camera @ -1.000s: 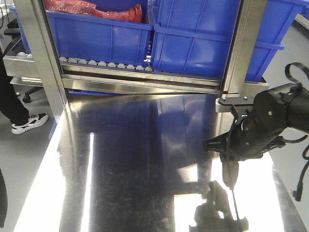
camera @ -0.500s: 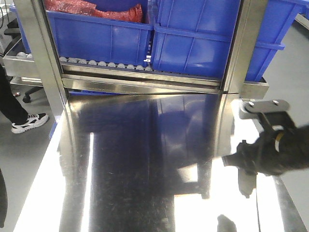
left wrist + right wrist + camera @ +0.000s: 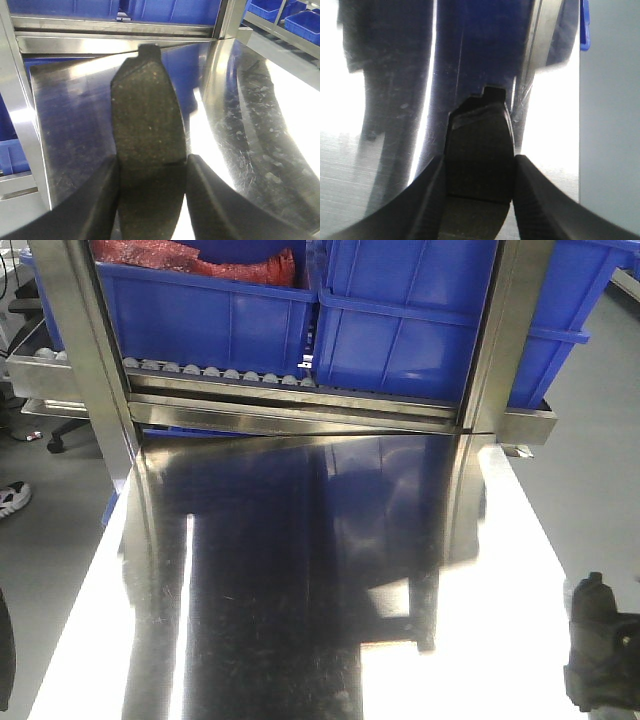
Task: Move and align brake pads A on conveyor
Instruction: 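Lift the brake pad with the right gripper clear of the table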
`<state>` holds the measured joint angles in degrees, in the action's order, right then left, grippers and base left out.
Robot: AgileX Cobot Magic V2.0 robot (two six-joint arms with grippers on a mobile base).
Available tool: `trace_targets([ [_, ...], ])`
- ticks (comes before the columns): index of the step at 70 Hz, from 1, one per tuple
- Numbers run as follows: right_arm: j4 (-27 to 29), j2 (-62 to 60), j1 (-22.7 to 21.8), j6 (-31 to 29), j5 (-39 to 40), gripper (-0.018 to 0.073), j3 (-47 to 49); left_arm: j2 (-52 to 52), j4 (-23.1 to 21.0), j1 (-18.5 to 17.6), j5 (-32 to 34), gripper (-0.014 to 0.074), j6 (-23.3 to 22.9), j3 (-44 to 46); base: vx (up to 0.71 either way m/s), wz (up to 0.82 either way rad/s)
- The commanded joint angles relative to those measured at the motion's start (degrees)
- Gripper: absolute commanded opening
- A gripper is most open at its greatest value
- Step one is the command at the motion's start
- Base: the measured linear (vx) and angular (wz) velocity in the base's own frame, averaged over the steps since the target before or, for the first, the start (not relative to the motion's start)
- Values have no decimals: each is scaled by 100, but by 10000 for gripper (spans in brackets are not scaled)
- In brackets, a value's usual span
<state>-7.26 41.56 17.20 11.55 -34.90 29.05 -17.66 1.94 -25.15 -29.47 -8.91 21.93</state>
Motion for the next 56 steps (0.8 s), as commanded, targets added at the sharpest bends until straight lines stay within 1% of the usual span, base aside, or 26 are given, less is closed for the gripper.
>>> trace_targets([
  [1, -111, -316, -18, -46, 439, 125, 91, -29, 6, -32, 587, 157, -4, 185, 0, 0],
  [12, -155, -567, -18, -46, 463, 125, 91, -29, 6, -32, 587, 157, -4, 185, 0, 0],
  [56, -155, -573, -18, -46, 466, 125, 91, -29, 6, -32, 587, 157, -4, 185, 0, 0],
])
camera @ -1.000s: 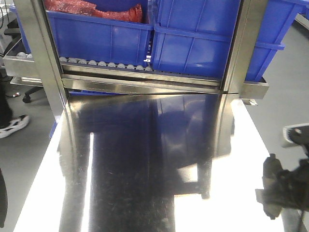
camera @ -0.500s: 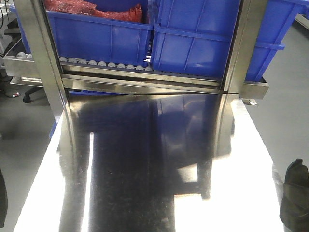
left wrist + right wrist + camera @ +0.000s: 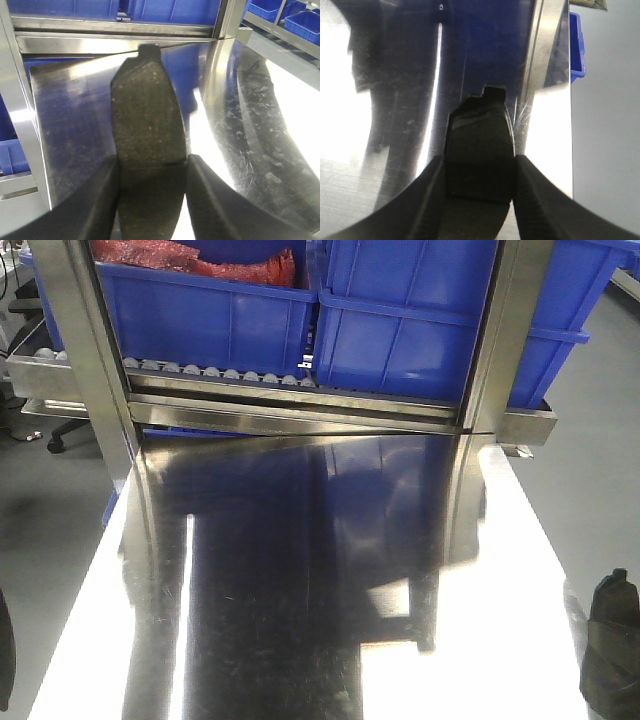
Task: Move and align brake pads A on conveyor
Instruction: 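Lift the brake pad with the right gripper clear of the table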
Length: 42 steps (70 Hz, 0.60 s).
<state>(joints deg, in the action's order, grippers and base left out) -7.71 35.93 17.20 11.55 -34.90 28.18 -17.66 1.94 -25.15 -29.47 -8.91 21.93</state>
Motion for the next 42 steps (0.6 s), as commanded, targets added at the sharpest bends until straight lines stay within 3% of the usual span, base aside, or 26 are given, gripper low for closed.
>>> trace_targets([
  [1, -110, -10, -18, -46, 467, 125, 178, -29, 6, -32, 587, 157, -4, 185, 0, 0],
  [42, -110, -10, -18, -46, 457, 125, 178, -29, 6, -32, 587, 157, -4, 185, 0, 0],
])
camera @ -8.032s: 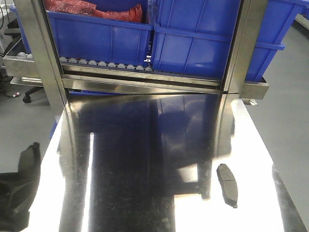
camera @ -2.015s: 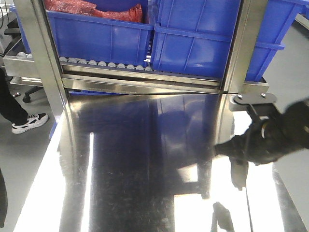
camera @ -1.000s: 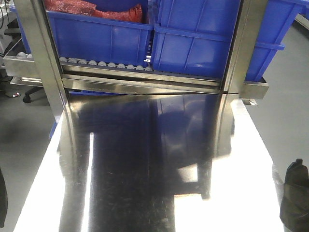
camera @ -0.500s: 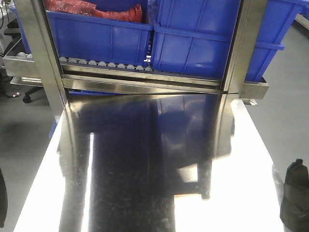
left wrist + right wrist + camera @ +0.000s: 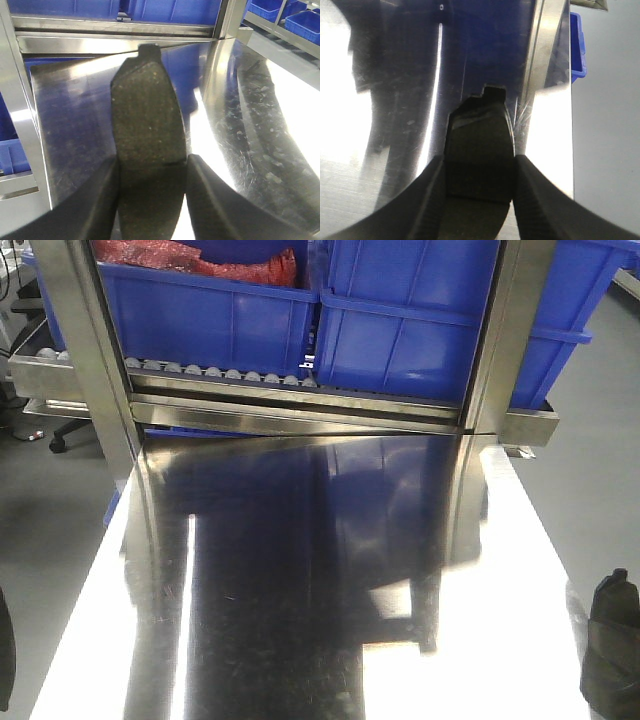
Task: Move and align brake pads A on conveyor
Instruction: 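Lift the brake pad with the right gripper clear of the table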
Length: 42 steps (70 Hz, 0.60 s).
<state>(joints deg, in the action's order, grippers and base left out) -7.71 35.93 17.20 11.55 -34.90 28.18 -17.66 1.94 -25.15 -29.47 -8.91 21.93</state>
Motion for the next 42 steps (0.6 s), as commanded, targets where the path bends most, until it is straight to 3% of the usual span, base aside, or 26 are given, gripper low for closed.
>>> trace_targets([
  [1, -110, -10, -18, -46, 457, 125, 178, -29, 6, -32, 587, 157, -4, 185, 1, 3],
  [42, -110, -5, -18, -46, 393, 125, 178, -29, 6, -32, 587, 157, -4, 185, -2, 3],
])
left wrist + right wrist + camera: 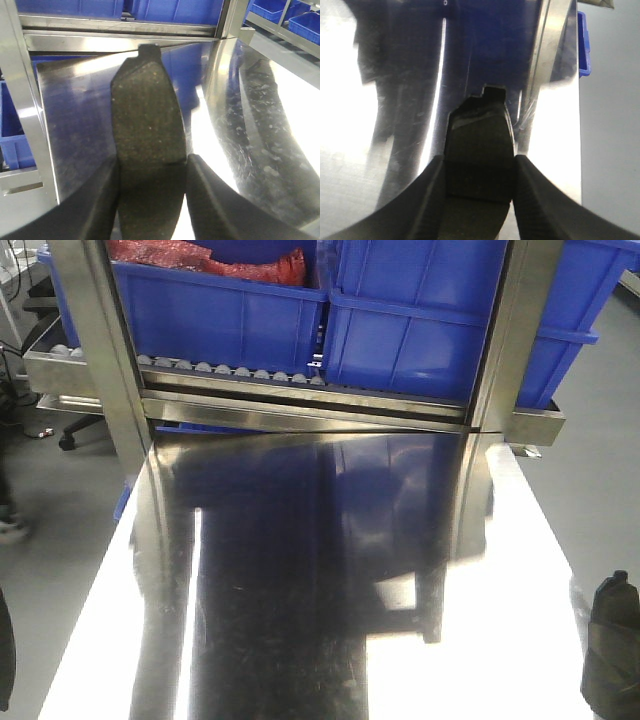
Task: Move and align brake pads A on conveyor
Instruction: 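Lift the brake pad with the right gripper clear of the table, then back away and turn the base away from the steel table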
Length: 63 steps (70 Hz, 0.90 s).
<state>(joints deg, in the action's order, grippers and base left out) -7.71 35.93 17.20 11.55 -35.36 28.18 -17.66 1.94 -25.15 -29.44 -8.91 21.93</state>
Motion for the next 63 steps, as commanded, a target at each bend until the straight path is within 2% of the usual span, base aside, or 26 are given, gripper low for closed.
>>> trace_targets([
  [1, -110, -5, -18, -46, 439, 125, 178, -29, 6, -32, 583, 157, -4, 185, -10, 11],
  [29, -110, -5, -18, -46, 439, 125, 178, -29, 6, -32, 583, 157, -4, 185, -10, 22],
  [63, -110, -5, -18, -46, 439, 125, 178, -29, 6, -32, 577, 157, -4, 185, -7, 45],
])
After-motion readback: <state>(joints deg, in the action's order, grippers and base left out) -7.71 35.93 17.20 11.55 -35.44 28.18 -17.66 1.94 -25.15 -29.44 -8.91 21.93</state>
